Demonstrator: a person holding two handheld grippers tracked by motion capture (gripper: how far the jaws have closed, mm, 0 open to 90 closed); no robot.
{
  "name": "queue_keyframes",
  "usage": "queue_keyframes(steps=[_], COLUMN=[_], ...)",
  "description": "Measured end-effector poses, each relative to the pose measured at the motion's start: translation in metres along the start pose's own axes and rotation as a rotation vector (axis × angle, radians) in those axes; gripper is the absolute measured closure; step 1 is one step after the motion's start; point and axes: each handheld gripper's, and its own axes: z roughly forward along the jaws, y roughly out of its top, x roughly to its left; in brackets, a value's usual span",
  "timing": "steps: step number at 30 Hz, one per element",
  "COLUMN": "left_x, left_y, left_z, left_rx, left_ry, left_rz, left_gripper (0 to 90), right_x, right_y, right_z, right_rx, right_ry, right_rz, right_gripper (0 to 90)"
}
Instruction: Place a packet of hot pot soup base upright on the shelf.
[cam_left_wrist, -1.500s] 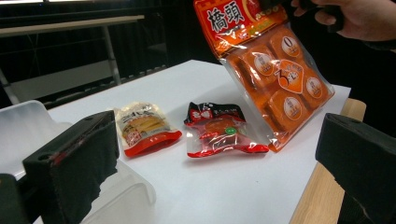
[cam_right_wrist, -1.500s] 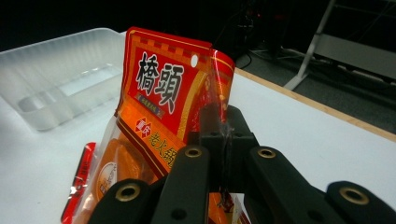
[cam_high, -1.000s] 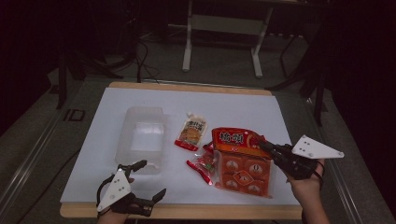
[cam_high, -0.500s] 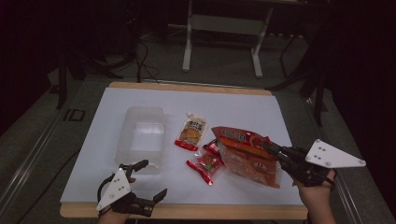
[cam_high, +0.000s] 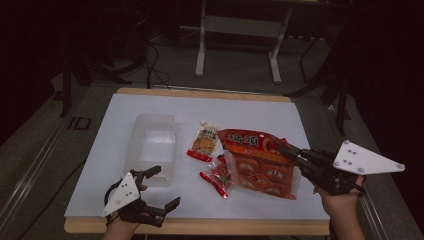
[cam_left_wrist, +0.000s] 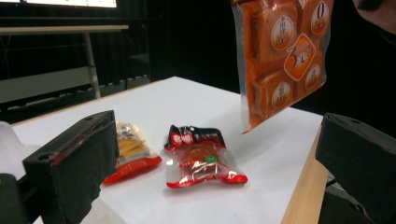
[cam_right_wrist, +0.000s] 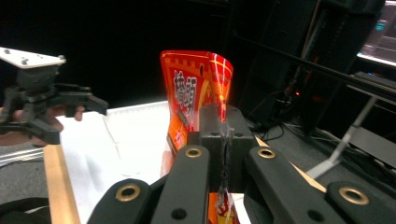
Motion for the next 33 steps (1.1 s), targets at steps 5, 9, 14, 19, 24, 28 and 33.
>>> queue_keyframes(steps=[5,9,14,19,24,28,33], left_x=[0.003,0.005,0.006,0.008,0.011,0.012,0.011], left_y=[0.009,0.021,0.034,0.042,0.049,0.051,0.056], left_z=[0.003,0.009,0.016,0.023,0.035,0.042,0.052], left_rx=[0.004,0.021,0.025,0.011,0.002,-0.013,-0.032], left_ry=[-0.027,-0.093,-0.115,-0.135,-0.187,-0.212,-0.251], left_rz=[0.011,0.015,0.028,0.042,0.066,0.081,0.085], left_gripper=[0.0,0.0,0.0,0.0,0.0,0.0,3.3], right_x=[0.005,0.008,0.013,0.017,0.021,0.024,0.029], right_y=[0.006,0.015,0.022,0.026,0.032,0.036,0.040], right_z=[0.006,0.011,0.016,0.021,0.027,0.031,0.038], right_rx=[-0.010,-0.020,-0.031,-0.036,-0.044,-0.049,-0.050], right_ry=[0.021,0.052,0.078,0.092,0.118,0.133,0.158], right_rz=[-0.008,-0.018,-0.025,-0.033,-0.036,-0.043,-0.049], right_gripper=[89.5,89.5,89.4,89.4,89.4,89.4,89.4])
